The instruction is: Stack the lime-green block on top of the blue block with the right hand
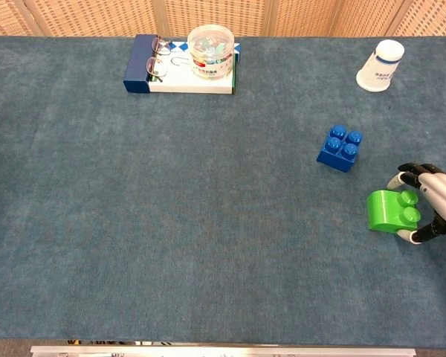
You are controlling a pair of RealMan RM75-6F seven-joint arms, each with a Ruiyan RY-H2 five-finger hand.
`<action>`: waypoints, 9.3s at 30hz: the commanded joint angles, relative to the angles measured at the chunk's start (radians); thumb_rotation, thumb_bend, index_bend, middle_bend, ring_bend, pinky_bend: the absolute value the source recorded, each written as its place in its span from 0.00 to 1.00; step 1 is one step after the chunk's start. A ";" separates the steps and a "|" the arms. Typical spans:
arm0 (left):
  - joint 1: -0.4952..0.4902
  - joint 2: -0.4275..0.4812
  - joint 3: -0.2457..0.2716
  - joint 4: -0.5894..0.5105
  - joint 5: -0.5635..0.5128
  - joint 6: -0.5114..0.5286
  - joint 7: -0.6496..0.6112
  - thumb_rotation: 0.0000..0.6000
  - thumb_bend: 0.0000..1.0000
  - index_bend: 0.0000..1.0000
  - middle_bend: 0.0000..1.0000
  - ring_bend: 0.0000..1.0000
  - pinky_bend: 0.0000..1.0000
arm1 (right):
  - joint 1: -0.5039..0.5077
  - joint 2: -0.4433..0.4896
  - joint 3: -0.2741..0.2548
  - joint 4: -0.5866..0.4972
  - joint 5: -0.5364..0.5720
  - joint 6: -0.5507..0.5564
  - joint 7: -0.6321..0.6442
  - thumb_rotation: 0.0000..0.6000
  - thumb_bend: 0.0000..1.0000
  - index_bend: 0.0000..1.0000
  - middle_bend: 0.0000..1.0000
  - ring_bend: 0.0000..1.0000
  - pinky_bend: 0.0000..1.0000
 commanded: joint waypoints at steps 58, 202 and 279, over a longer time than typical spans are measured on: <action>-0.006 -0.001 -0.006 0.004 -0.025 -0.020 0.003 1.00 0.20 0.36 0.36 0.27 0.40 | 0.061 0.139 0.062 -0.079 -0.235 0.050 0.116 1.00 0.26 0.47 0.14 0.00 0.16; -0.191 -0.150 -0.174 0.398 -0.494 -0.376 0.073 1.00 0.20 0.38 0.35 0.27 0.42 | 0.692 -0.121 -0.374 1.443 -1.006 0.034 1.609 1.00 0.28 0.55 0.20 0.00 0.16; -0.158 -0.017 -0.058 0.185 -0.182 -0.260 -0.007 1.00 0.20 0.38 0.36 0.27 0.42 | 0.259 0.281 -0.074 0.447 -0.502 0.273 0.682 1.00 0.17 0.20 0.21 0.01 0.16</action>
